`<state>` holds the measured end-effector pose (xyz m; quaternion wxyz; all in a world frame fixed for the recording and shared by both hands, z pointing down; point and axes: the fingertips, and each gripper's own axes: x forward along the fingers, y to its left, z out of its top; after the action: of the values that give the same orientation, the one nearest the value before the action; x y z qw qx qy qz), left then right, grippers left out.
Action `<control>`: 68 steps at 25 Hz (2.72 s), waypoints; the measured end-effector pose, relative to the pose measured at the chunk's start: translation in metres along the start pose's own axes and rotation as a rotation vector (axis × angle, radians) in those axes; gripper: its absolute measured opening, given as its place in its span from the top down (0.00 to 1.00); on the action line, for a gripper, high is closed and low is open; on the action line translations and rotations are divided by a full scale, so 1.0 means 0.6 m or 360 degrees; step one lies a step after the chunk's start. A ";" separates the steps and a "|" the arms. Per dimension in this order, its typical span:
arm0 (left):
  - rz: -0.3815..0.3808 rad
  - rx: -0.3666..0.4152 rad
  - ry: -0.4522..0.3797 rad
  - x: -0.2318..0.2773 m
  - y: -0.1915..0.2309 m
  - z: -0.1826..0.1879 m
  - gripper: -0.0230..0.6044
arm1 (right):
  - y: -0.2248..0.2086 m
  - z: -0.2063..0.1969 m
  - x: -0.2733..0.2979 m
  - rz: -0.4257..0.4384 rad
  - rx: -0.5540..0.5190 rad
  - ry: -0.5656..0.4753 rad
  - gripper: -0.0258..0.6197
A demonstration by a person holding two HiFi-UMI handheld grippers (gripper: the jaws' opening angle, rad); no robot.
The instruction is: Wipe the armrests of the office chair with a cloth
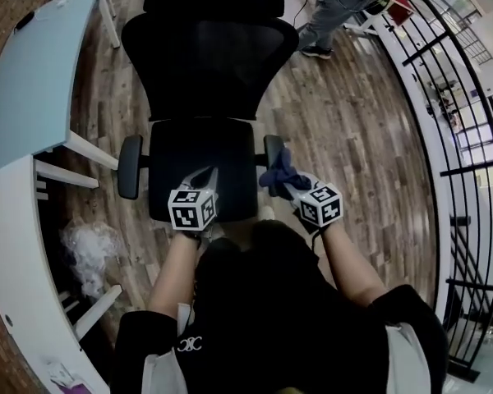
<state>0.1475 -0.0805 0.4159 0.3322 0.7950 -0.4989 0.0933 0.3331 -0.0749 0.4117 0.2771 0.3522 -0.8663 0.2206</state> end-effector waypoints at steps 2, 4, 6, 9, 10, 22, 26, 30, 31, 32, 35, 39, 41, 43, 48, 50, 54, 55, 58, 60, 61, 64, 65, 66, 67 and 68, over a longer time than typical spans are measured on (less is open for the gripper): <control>0.0014 -0.0027 0.0011 0.002 0.007 -0.009 0.95 | 0.007 -0.021 0.015 0.0051 -0.0030 0.0094 0.89; 0.0037 -0.0040 0.0017 0.005 0.014 -0.017 0.95 | 0.018 -0.045 0.033 0.0126 -0.0071 0.0197 0.89; 0.0071 -0.0056 0.0019 0.011 0.023 -0.026 0.95 | 0.025 -0.073 0.054 0.0201 -0.0097 0.0296 0.89; 0.0126 -0.0094 0.0015 0.017 0.031 -0.047 0.95 | 0.026 -0.122 0.084 0.0269 -0.0111 0.0442 0.89; 0.0135 -0.0108 0.0024 0.018 0.032 -0.058 0.95 | 0.024 -0.140 0.093 0.0280 -0.0116 0.0487 0.89; 0.0174 -0.0172 0.0127 0.057 0.000 -0.139 0.95 | -0.055 -0.267 0.153 0.0225 -0.0113 0.0789 0.89; 0.0181 -0.0168 0.0143 0.074 -0.012 -0.145 0.95 | -0.081 -0.266 0.174 0.0195 -0.0111 0.0793 0.89; 0.0190 -0.0195 0.0175 0.090 -0.018 -0.151 0.95 | -0.111 -0.236 0.203 0.0174 -0.0140 0.0763 0.89; 0.0194 -0.0199 0.0182 0.092 -0.020 -0.151 0.95 | -0.120 -0.228 0.210 0.0156 -0.0145 0.0761 0.89; 0.0199 -0.0198 0.0184 0.095 -0.023 -0.149 0.95 | -0.130 -0.219 0.217 0.0141 -0.0148 0.0759 0.89; 0.0231 -0.0194 0.0145 0.102 -0.034 -0.133 0.95 | -0.156 -0.192 0.235 0.0136 -0.0149 0.0742 0.89; 0.0300 -0.0201 0.0081 0.107 -0.036 -0.110 0.95 | -0.196 -0.160 0.268 0.0145 -0.0142 0.0716 0.89; 0.0335 -0.0212 0.0072 0.107 -0.036 -0.102 0.95 | -0.216 -0.141 0.282 0.0139 -0.0133 0.0704 0.89; 0.0365 -0.0226 0.0068 0.107 -0.036 -0.096 0.95 | -0.235 -0.127 0.296 0.0138 -0.0109 0.0694 0.89; 0.0418 -0.0229 0.0081 0.114 -0.046 -0.092 0.95 | -0.268 -0.102 0.316 0.0158 -0.0126 0.0667 0.89; 0.0434 -0.0237 0.0083 0.118 -0.049 -0.096 0.95 | -0.278 -0.096 0.322 0.0166 -0.0142 0.0651 0.89; 0.0469 -0.0252 0.0078 0.118 -0.052 -0.100 0.95 | -0.297 -0.084 0.331 0.0138 -0.0141 0.0617 0.89; 0.0475 -0.0251 0.0075 0.118 -0.053 -0.098 0.95 | -0.306 -0.080 0.331 0.0122 -0.0132 0.0608 0.89; 0.0485 -0.0237 0.0079 0.122 -0.063 -0.096 0.95 | -0.339 -0.080 0.330 0.0071 -0.0065 0.0596 0.89; 0.0491 -0.0233 0.0083 0.124 -0.068 -0.098 0.95 | -0.356 -0.086 0.326 0.0050 -0.0004 0.0594 0.89; 0.0495 -0.0234 0.0085 0.124 -0.069 -0.098 0.95 | -0.361 -0.089 0.324 0.0045 0.0023 0.0592 0.89; 0.0505 -0.0243 0.0085 0.124 -0.072 -0.100 0.95 | -0.368 -0.096 0.315 0.0036 0.0064 0.0580 0.89; 0.0506 -0.0245 0.0085 0.125 -0.073 -0.101 0.95 | -0.369 -0.098 0.312 0.0032 0.0069 0.0576 0.89; 0.0505 -0.0245 0.0085 0.125 -0.074 -0.100 0.95 | -0.370 -0.101 0.310 0.0025 0.0077 0.0574 0.89; 0.0502 -0.0245 0.0086 0.126 -0.074 -0.100 0.95 | -0.371 -0.104 0.307 0.0017 0.0090 0.0574 0.89; 0.0497 -0.0242 0.0087 0.127 -0.074 -0.099 0.95 | -0.371 -0.107 0.303 0.0009 0.0107 0.0575 0.89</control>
<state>0.2333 -0.0872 0.4783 0.3863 0.6775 -0.6128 0.1275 0.4083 -0.2723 0.6171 0.4157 0.3134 -0.7955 0.3099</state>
